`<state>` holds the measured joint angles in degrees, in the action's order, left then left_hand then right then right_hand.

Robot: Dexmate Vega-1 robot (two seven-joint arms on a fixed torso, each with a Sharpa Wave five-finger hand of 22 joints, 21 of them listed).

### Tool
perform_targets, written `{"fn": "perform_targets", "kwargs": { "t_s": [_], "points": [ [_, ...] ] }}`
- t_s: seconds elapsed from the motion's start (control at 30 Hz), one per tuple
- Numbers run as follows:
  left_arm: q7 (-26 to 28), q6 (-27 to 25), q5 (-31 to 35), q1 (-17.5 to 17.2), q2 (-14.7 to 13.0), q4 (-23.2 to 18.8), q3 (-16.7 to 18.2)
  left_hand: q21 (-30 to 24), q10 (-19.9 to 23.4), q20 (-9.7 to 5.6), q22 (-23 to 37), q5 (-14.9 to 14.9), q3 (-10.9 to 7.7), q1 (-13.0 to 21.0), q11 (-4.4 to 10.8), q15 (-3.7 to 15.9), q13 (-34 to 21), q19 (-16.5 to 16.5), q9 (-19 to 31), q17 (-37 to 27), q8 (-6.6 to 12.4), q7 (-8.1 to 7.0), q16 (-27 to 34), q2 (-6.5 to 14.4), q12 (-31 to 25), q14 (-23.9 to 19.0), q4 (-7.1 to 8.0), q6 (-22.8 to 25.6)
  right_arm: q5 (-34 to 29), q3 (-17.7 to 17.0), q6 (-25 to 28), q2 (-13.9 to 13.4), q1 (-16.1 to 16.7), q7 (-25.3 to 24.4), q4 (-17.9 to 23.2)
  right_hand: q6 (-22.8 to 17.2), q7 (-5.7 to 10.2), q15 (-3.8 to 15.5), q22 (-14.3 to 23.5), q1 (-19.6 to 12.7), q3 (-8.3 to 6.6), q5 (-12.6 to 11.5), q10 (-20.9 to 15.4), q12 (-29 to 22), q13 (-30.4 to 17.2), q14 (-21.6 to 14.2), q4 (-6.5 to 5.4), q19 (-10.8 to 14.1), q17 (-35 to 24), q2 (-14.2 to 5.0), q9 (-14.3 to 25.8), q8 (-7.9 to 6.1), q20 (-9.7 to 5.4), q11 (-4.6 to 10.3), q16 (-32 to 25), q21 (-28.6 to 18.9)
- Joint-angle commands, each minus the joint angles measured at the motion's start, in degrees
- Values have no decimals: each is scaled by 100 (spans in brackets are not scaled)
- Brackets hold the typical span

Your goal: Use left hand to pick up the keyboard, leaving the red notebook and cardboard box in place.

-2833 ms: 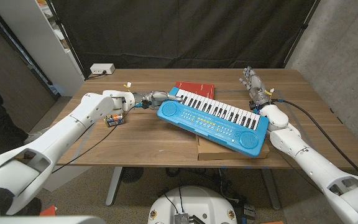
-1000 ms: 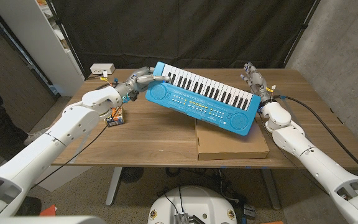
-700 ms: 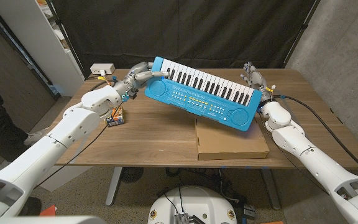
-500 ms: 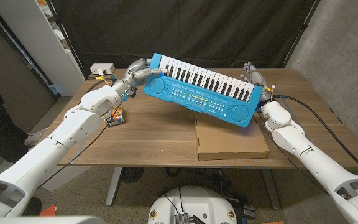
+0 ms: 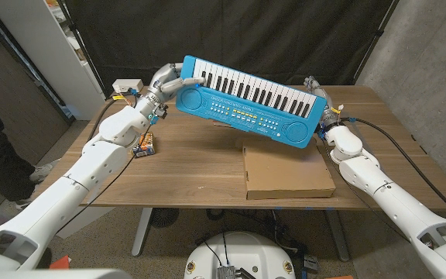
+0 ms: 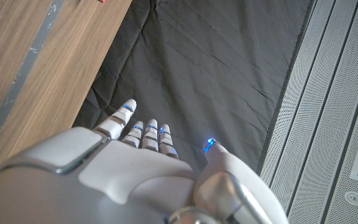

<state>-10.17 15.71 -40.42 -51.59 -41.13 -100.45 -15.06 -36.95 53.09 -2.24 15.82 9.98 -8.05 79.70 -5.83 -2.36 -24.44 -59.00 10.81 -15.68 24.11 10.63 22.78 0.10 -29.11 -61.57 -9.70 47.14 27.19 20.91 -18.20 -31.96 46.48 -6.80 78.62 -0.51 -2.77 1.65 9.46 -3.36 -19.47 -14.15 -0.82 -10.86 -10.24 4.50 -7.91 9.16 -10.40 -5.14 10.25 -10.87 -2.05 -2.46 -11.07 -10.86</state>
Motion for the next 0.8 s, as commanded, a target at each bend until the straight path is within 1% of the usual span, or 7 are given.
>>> {"fn": "perform_targets", "kwargs": {
  "t_s": [0.03,0.33,0.63,0.8],
  "points": [
    [34,945,129,-139,340,186,128,-73,773,-727,36,35,-169,457,762,1416,-23,-670,20,-215,25,-417,15,537,11,-1349,145,1551,-33,16,10,-1,-1,-6,37,-53,-6,14,21,-78,-15,-46,-21,-1,-33,-29,45,40,0,-149,22,-1,-235,-10,18,2],
    [28,1461,77,-229,590,265,200,-128,778,-715,40,40,-167,431,771,1405,-43,-618,16,-224,-1,-408,2,536,39,-1338,155,1567,-38,11,17,-21,48,-18,116,-54,-9,9,21,-79,-16,-46,-21,-1,-33,-30,46,38,0,-149,22,-1,-231,-21,18,3],
    [243,1883,322,-349,757,229,273,-185,788,-714,43,45,-170,423,770,1407,-53,-576,13,-233,-28,-414,-7,533,69,-1338,153,1582,-34,-20,49,-79,158,-54,274,-55,-9,8,20,-79,-16,-47,-22,-1,-33,-31,47,39,0,-145,22,-1,-229,-27,18,3],
    [357,2088,462,-409,827,211,319,-211,785,-717,43,47,-171,423,800,1410,-57,-558,12,-235,-41,-428,-13,527,86,-1337,149,1585,-49,-30,66,-104,207,-80,365,-56,-9,7,20,-79,-15,-47,-24,-1,-33,-31,48,38,0,-142,22,-1,-229,-22,19,3]
  ]
}}
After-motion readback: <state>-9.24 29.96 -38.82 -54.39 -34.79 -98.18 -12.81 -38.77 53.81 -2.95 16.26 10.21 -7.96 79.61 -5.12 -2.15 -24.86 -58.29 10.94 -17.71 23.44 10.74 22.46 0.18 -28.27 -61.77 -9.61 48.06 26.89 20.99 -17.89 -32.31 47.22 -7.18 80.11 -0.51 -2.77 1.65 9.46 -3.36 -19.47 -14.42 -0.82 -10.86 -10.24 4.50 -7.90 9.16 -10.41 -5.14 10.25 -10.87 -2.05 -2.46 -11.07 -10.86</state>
